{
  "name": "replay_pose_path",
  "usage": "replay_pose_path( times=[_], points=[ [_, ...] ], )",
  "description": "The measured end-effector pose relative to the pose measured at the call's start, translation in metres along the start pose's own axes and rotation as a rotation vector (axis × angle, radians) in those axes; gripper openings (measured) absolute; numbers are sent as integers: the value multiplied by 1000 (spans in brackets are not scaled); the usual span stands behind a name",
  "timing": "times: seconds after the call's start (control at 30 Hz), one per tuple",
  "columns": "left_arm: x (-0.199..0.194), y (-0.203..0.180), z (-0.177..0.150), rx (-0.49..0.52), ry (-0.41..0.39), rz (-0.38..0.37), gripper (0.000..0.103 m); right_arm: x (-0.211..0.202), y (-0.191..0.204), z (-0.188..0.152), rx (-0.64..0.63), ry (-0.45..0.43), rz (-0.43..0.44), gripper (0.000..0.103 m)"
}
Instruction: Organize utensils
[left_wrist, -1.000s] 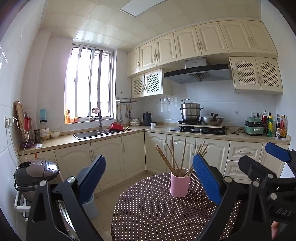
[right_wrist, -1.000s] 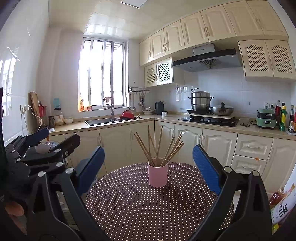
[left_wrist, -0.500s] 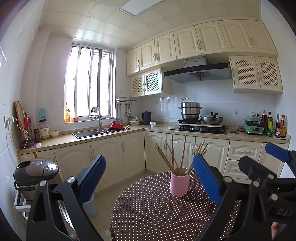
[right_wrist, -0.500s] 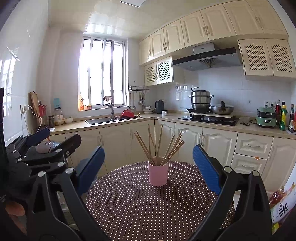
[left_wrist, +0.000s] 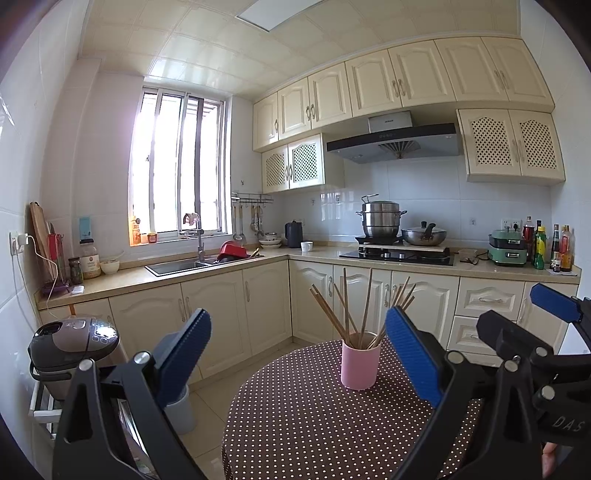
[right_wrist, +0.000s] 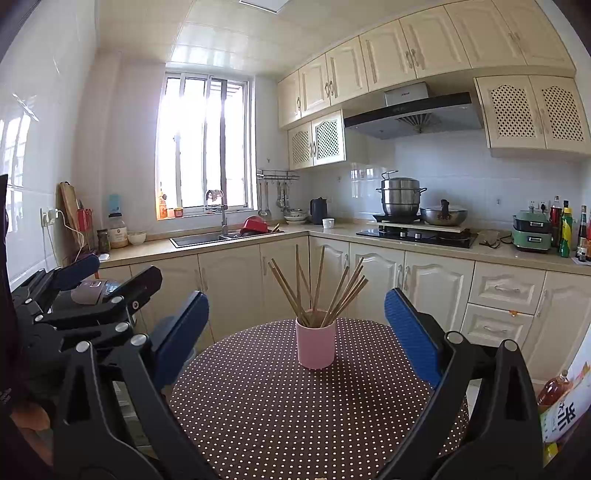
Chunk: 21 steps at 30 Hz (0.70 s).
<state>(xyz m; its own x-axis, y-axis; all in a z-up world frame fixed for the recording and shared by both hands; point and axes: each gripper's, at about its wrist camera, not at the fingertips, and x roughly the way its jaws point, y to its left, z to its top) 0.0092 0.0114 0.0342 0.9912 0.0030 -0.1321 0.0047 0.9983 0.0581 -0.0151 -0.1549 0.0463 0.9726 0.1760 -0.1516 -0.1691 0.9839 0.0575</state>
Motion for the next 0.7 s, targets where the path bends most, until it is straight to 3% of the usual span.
replay_pose_path(
  times=[0.7],
  points=[
    [1,0,1,2,7,3,94,2,-1,0,7,11,1,94]
  ],
)
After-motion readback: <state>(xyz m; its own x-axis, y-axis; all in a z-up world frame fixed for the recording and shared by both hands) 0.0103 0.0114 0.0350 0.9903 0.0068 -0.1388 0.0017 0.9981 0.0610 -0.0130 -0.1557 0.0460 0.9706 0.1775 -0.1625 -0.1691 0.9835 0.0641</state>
